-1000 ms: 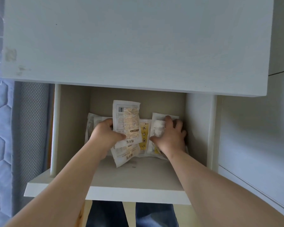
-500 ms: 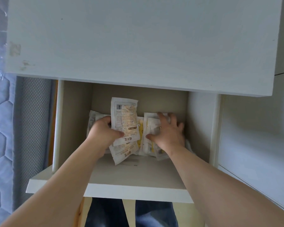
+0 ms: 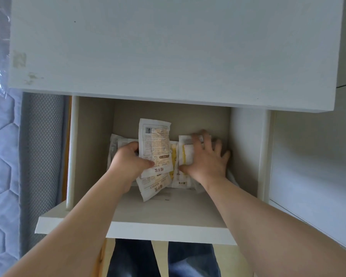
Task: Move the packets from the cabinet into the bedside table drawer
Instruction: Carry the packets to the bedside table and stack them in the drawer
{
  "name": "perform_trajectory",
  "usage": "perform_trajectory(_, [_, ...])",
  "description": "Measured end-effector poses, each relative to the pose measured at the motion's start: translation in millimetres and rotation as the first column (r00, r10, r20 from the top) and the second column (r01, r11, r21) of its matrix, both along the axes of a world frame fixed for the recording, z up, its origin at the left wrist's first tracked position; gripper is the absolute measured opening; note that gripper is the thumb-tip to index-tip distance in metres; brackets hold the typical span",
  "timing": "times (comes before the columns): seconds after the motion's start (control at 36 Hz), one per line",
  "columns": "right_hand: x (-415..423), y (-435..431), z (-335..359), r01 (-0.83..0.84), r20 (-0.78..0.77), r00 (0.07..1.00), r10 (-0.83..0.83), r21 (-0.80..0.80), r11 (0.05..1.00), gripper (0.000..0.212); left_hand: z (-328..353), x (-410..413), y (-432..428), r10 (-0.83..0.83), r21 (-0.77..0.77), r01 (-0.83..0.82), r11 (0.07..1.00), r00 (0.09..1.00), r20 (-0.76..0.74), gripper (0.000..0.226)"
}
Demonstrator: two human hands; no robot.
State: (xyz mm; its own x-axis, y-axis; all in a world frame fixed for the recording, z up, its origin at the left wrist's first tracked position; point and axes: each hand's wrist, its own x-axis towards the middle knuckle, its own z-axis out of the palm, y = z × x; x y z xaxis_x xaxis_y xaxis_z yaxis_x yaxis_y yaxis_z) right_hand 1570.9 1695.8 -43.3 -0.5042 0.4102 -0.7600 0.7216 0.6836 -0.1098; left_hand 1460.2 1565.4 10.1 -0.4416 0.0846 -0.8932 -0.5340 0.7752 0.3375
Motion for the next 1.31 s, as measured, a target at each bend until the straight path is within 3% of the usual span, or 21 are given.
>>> perform_trajectory(0.11, [-2.7, 5.0, -1.0, 0.020, -0.012, 1.000, -0.021, -0.099, 0.995, 0.090, -1.9, 0.0, -0.4, 0.000, -0.001, 0.000, 1.000, 1.000, -0.001, 0.042])
perform_trajectory(0.28, [0.1, 5.8, -3.5, 0.155, -0.026, 0.987, -0.156, -0.052, 0.987, 0.072, -2.9, 1.7, -0.8, 0.003, -0.001, -0.003, 1.000, 1.000, 0.009, 0.043])
perform_trajectory(0.53, [6.7, 7.6, 0.5, 0.173, -0.029, 0.984, -0.178, -0.125, 0.977, 0.091, -6.3, 2.8, 1.4, 0.019, 0.011, -0.020, 1.000, 1.000, 0.011, 0.041])
perform_trajectory(0.69, [7.4, 3.6, 1.1, 0.165, -0.026, 0.985, -0.170, -0.123, 0.979, 0.065, -8.3, -0.3, -0.9, 0.048, 0.051, -0.049, 0.998, 0.999, 0.022, 0.038])
perform_trajectory(0.78, [5.2, -1.6, 6.2, 0.242, -0.119, 0.961, -0.248, -0.067, 0.968, 0.055, -6.9, -1.6, -1.8, 0.087, 0.080, -0.091, 0.993, 0.995, 0.049, 0.039])
perform_trajectory(0.83, [0.4, -4.5, 11.9, 0.423, -0.233, 0.862, -0.450, -0.156, 0.893, 0.054, -4.8, -2.4, -1.9, 0.072, 0.103, -0.080, 0.991, 0.994, 0.079, 0.039])
perform_trajectory(0.86, [-3.9, -4.5, 16.4, 0.531, -0.247, 0.759, -0.602, -0.301, 0.792, 0.055, -2.8, -2.9, -1.5, 0.051, 0.115, -0.063, 0.991, 0.994, 0.100, 0.038])
perform_trajectory(0.92, [-13.7, -1.4, 28.9, 0.629, -0.114, 0.529, -0.841, -0.612, 0.479, 0.052, 1.8, -4.0, 1.1, -0.002, 0.144, -0.020, 0.989, 0.989, 0.149, 0.038])
perform_trajectory(0.94, [-17.5, 1.2, 34.2, 0.617, -0.014, 0.473, -0.881, -0.708, 0.343, 0.043, 4.1, -4.4, 3.2, -0.023, 0.161, -0.006, 0.987, 0.984, 0.176, 0.039])
perform_trajectory(0.97, [-20.0, 3.7, 37.2, 0.595, 0.055, 0.463, -0.885, -0.759, 0.265, 0.033, 6.2, -4.6, 5.0, -0.033, 0.176, -0.003, 0.984, 0.979, 0.202, 0.039])
perform_trajectory(1.06, [-24.4, 9.0, 39.0, 0.605, 0.136, 0.416, -0.899, -0.780, 0.162, 0.012, 11.5, -3.7, 11.1, -0.018, 0.216, -0.033, 0.976, 0.974, 0.227, 0.038])
perform_trajectory(1.14, [-22.6, 16.2, 40.7, 0.630, 0.169, 0.341, -0.925, -0.771, 0.091, 0.008, 13.9, -2.6, 14.6, 0.066, 0.225, -0.112, 0.968, 0.977, 0.201, 0.026])
perform_trajectory(1.22, [-14.6, 22.0, 42.2, 0.634, 0.193, 0.411, -0.891, -0.762, 0.128, 0.007, 15.1, -2.6, 16.2, 0.180, 0.224, -0.220, 0.949, 0.966, 0.186, 0.019])
perform_trajectory(1.31, [-4.7, 21.0, 40.1, 0.659, 0.260, 0.438, -0.861, -0.744, 0.111, 0.022, 16.2, -2.3, 18.5, 0.251, 0.244, -0.303, 0.921, 0.942, 0.221, 0.026])
